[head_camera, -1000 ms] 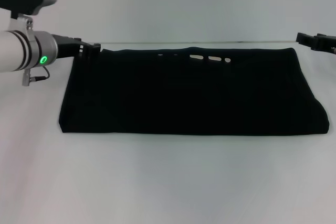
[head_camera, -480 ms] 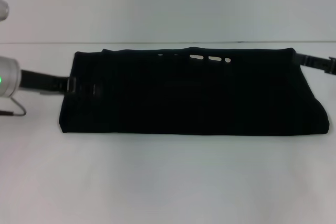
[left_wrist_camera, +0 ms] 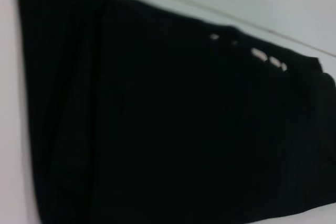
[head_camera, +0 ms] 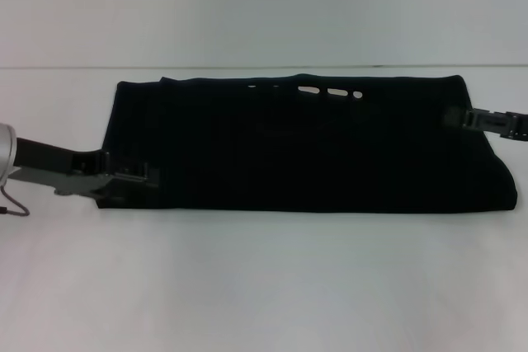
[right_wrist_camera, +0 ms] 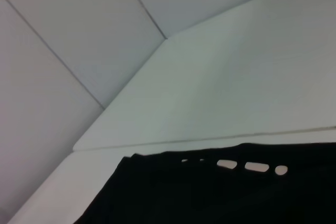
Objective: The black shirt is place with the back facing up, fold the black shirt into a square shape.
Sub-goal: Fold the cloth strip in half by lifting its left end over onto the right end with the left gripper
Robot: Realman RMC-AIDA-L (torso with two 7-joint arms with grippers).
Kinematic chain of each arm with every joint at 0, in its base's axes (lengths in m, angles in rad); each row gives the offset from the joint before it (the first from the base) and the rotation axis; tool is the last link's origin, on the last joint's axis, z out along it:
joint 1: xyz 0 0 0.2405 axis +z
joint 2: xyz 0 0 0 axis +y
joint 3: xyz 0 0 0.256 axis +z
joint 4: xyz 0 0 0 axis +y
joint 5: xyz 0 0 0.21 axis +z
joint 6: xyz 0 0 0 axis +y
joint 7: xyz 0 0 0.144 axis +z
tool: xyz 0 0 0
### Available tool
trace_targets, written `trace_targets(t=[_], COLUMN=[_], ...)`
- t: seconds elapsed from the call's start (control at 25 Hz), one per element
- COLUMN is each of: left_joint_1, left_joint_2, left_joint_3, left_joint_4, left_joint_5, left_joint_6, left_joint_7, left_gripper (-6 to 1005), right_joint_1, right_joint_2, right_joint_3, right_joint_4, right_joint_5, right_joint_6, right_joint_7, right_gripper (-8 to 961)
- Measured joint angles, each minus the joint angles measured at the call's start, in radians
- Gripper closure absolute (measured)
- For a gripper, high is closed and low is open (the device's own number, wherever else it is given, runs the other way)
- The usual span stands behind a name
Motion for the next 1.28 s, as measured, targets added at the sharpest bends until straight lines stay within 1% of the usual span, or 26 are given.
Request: trace_targets(t=[0.12, 0.16, 0.2, 0.36, 0.48, 0.72, 0.96, 1.28], left_joint_1=[-0.003, -0.001, -0.001, 0.007, 0.013, 0.02, 0.035, 0.039], left_joint_2=[0.003, 0.003, 0.003, -0.002, -0.004, -0.004, -0.009, -0.013], left_joint_3=[-0.014, -0.022, -0.022, -0.027, -0.057, -0.187, -0.202, -0.219], left_joint_4=[-0.026, -0.04, -0.04, -0.075, -0.117, -0.175, -0.203, -0.216], left_joint_5=[0.009, 0.009, 0.009, 0.007, 0.0, -0.002, -0.002, -0.002], left_joint_6=[-0.003, -0.015, -0.015, -0.06, -0.085, -0.109, -0.156, -0.198], left_joint_7=[-0.068, -0.12, -0.12, -0.235, -0.284, -0.334, -0.397, -0.439], left_gripper=[320, 293, 265, 169, 100, 99, 99, 99], right_joint_1=[0.009, 0.012, 0.016, 0.024, 0.025, 0.026, 0.029, 0.032], right_joint_2=[0.005, 0.006, 0.006, 0.006, 0.007, 0.009, 0.014, 0.019], right_joint_3=[-0.018, -0.019, -0.019, -0.019, -0.02, -0.019, -0.013, -0.012], right_joint_4=[-0.003, -0.003, -0.003, -0.003, -0.003, -0.004, -0.003, -0.004], right_joint_5=[0.001, 0.002, 0.003, 0.004, 0.004, 0.005, 0.005, 0.006], right_joint_6=[0.015, 0.022, 0.028, 0.061, 0.09, 0.109, 0.119, 0.128], right_joint_7=[-0.001, -0.001, -0.001, -0.002, -0.002, -0.003, -0.003, -0.003], right_gripper=[83, 74, 64, 22, 22, 23, 24, 26])
